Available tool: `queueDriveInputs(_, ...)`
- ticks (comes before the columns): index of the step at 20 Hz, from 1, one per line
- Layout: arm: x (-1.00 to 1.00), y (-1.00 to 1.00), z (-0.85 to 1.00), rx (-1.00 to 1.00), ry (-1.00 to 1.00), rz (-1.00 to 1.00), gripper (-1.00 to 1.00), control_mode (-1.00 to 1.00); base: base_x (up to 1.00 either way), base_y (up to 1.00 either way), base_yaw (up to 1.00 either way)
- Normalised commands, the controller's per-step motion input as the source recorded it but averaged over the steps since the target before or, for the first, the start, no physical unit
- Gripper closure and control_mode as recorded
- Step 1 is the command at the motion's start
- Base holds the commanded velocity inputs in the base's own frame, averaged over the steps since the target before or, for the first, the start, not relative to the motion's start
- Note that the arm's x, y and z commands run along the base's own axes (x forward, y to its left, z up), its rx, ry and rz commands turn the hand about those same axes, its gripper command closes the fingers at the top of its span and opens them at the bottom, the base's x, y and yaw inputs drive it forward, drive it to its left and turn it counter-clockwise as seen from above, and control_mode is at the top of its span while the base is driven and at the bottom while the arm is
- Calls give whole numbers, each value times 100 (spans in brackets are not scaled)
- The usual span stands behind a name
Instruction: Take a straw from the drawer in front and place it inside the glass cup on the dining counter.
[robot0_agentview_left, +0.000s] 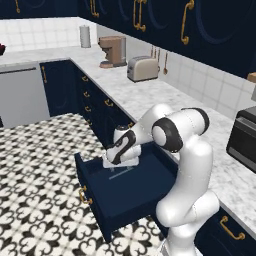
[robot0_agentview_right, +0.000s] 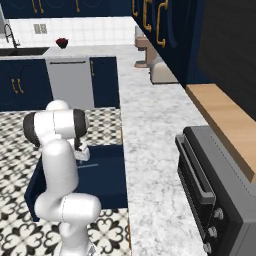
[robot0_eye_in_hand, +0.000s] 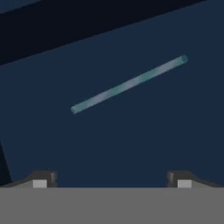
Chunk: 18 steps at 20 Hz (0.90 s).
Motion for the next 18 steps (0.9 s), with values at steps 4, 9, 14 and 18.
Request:
queueDriveInputs(4, 55, -24, -42, 0, 0, -16, -100, -100, 0, 0, 0)
queueDriveInputs(9, 31, -23, -41, 0, 0, -13, -100, -100, 0, 0, 0)
queueDriveInputs(14, 24, -12, -33, 0, -2, -9, -100, -100, 0, 0, 0)
queueDriveInputs(18, 33, -2, -26, 0, 0, -8, -100, -100, 0, 0, 0)
